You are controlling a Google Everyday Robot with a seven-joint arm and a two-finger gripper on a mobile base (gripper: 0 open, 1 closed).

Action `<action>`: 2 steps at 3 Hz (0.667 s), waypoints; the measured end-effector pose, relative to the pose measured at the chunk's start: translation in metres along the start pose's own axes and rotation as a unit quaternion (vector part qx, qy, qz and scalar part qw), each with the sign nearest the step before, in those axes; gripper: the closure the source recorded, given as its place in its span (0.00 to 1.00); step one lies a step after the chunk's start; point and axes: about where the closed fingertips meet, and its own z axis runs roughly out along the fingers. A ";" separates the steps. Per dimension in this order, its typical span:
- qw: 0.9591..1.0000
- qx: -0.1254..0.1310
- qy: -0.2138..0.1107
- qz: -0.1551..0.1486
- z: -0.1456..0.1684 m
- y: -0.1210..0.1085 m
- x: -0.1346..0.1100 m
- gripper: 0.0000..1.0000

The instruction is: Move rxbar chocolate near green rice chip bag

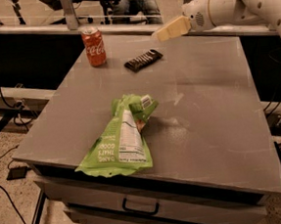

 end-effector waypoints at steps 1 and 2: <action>1.000 0.004 0.000 -0.005 0.029 0.002 0.018 0.00; 1.000 0.002 0.000 -0.009 0.049 0.002 0.043 0.00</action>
Offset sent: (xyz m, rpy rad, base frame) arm 0.0289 0.0181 -0.0942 -0.0149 -0.0213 0.0026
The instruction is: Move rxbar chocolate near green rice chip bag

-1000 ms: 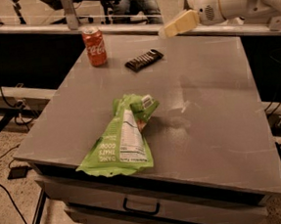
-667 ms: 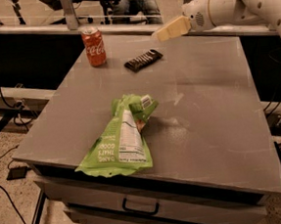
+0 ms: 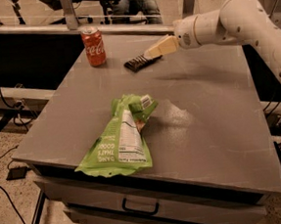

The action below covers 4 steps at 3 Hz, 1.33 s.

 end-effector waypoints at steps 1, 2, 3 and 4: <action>1.000 -0.010 0.001 -0.003 0.012 0.003 0.022 0.00; 1.000 -0.026 -0.002 -0.007 0.020 0.009 0.036 0.00; 0.999 -0.048 -0.008 -0.014 0.036 0.018 0.044 0.00; 0.998 -0.054 -0.010 -0.008 0.048 0.026 0.041 0.02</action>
Offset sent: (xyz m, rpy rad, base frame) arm -0.0044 0.0070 -0.0608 0.0081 0.0023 0.1097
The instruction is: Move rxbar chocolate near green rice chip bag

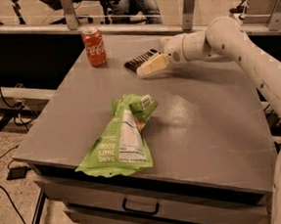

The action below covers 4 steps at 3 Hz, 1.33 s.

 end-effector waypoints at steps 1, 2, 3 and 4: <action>1.000 -0.002 -0.002 0.008 0.005 0.002 0.002 0.23; 1.000 -0.008 -0.001 0.006 0.008 0.006 0.006 0.46; 1.000 -0.016 0.002 -0.002 0.008 0.011 0.009 0.69; 1.000 -0.019 -0.018 0.008 0.002 0.011 0.008 0.99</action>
Offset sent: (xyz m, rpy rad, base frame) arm -0.0041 0.0046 -0.0113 0.0042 0.0105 0.0201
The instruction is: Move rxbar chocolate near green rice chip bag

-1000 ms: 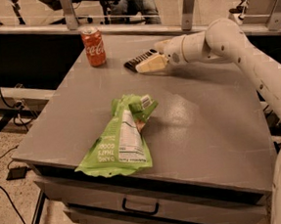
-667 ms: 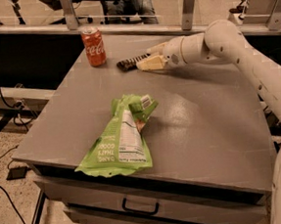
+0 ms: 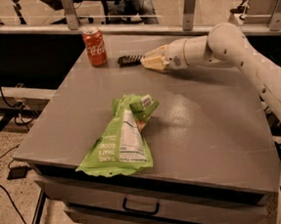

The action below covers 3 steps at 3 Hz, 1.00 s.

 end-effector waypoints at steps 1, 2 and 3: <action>1.000 -0.002 -0.024 0.015 -0.005 -0.001 -0.005 1.00; 0.998 0.012 -0.051 0.019 -0.024 -0.014 -0.030 1.00; 0.998 0.020 -0.063 0.014 -0.036 -0.021 -0.049 1.00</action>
Offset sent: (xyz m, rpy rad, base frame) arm 0.0087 -0.0368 0.0650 0.1524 -0.0554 -0.0676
